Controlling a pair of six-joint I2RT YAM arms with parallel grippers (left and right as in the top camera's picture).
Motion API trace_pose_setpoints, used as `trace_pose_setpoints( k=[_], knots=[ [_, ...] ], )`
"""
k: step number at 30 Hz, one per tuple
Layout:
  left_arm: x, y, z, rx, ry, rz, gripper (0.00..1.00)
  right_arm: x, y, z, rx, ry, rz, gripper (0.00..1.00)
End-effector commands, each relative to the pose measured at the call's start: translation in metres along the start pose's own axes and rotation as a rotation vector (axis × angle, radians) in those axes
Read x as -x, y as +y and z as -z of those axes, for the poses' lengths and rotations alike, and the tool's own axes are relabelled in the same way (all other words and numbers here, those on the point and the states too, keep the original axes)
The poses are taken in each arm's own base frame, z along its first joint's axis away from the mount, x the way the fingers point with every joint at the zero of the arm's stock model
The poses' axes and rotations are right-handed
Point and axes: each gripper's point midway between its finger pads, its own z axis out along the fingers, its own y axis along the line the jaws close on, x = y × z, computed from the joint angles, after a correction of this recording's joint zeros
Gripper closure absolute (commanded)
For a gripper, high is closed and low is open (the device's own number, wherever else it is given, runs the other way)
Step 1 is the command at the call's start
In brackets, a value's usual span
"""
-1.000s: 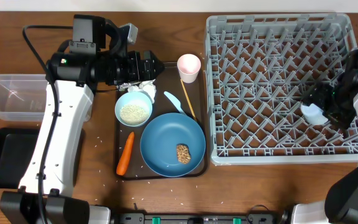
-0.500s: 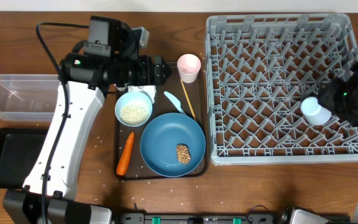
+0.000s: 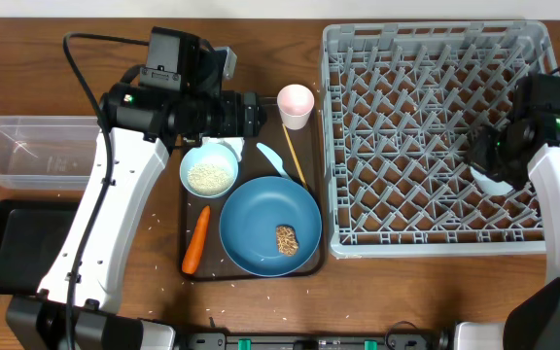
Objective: Sort waste into correct bins and load items into the dishwasher rack
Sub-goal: 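Open the right gripper and move the left gripper toward the pink cup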
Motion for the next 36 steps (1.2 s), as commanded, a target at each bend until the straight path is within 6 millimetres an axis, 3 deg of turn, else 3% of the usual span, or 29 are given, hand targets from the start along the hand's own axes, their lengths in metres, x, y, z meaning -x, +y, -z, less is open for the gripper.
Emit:
trace_pose_setpoints(
  k=[1, 5, 8, 12, 16, 25, 31, 36],
  knots=[
    [0.002, 0.001, 0.003, 0.014, -0.014, -0.013, 0.11, -0.004, 0.009, 0.001, 0.023, 0.004, -0.005, 0.97],
    [0.003, 0.001, 0.003, 0.014, -0.017, -0.014, 0.11, -0.017, 0.014, -0.009, 0.009, 0.025, 0.03, 0.96],
    [0.003, 0.001, 0.003, 0.014, -0.016, -0.014, 0.11, -0.021, 0.004, -0.019, -0.054, 0.009, 0.022, 0.97],
    [0.003, 0.001, 0.003, 0.014, -0.016, -0.013, 0.11, -0.011, -0.016, -0.02, -0.15, -0.044, -0.004, 0.98],
    [0.003, 0.001, 0.003, 0.013, -0.017, -0.014, 0.11, -0.003, -0.015, -0.018, -0.142, -0.074, -0.01, 0.99],
    [0.003, 0.001, 0.003, 0.013, -0.017, -0.014, 0.11, 0.014, 0.007, 0.021, -0.01, -0.163, 0.043, 0.96],
    [0.003, 0.001, 0.003, 0.013, -0.018, -0.014, 0.11, 0.024, -0.002, 0.059, 0.009, -0.282, -0.017, 0.93],
    [0.011, -0.003, 0.002, 0.002, -0.05, -0.033, 0.11, 0.008, 0.031, 0.064, 0.186, -0.217, 0.089, 0.88]
  ],
)
